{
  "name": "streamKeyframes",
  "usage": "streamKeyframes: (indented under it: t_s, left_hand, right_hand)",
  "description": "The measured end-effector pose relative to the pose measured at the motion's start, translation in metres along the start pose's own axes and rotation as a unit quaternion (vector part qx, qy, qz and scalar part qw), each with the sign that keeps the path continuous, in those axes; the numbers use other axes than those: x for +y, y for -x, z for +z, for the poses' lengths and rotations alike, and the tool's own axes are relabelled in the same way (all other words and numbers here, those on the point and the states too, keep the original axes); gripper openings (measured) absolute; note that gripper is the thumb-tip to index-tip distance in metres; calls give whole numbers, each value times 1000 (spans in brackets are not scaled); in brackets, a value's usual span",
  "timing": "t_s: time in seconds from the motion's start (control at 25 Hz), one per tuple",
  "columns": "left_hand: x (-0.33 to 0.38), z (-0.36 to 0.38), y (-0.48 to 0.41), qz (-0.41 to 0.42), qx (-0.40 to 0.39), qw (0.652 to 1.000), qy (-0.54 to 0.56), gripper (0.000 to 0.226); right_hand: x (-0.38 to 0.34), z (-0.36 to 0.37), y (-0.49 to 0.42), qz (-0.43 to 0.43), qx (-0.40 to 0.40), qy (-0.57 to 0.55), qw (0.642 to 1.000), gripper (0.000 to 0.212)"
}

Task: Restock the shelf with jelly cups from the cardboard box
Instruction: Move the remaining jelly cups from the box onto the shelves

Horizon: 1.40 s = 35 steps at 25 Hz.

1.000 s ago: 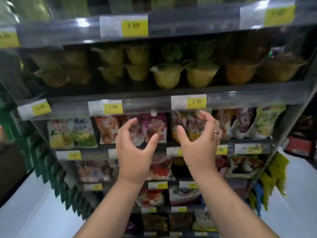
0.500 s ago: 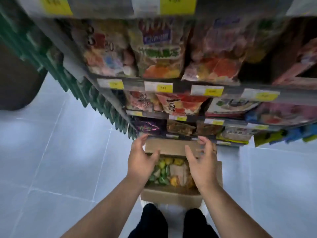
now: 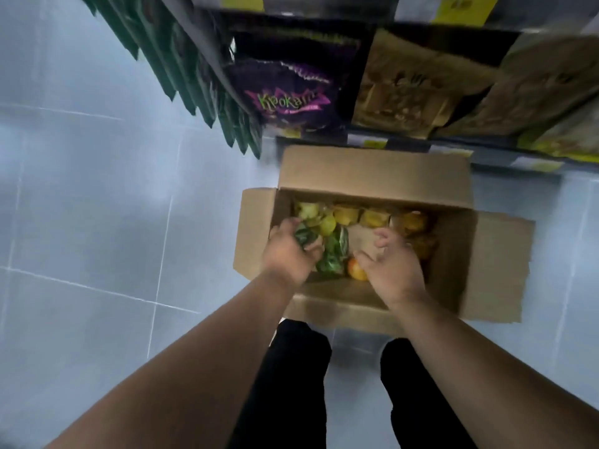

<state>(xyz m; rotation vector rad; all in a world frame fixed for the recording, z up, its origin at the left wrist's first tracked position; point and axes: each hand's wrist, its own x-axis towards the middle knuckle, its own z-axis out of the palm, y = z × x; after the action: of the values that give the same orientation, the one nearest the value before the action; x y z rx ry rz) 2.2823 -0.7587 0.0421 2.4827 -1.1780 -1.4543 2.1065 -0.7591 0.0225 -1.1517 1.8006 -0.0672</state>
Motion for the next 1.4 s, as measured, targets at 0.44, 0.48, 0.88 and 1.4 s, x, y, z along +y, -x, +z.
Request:
streamKeyframes:
  t_s: [0.44, 0.48, 0.88, 1.4]
  left_hand:
    - [-72, 106, -219, -67, -42, 993, -88, 86]
    - [-74, 113, -229, -73, -36, 994, -75, 84]
    - [-85, 147, -257, -63, 78, 993, 55, 65]
    - [-59, 80, -132, 32, 116, 985, 122, 67]
  right_hand:
    - [58, 166, -178, -63, -45, 149, 986, 80]
    - [60, 176, -187, -67, -42, 183, 980, 78]
    - [64, 237, -197, -73, 145, 282, 946, 32]
    - [36, 117, -101, 40, 140, -113, 983, 56]
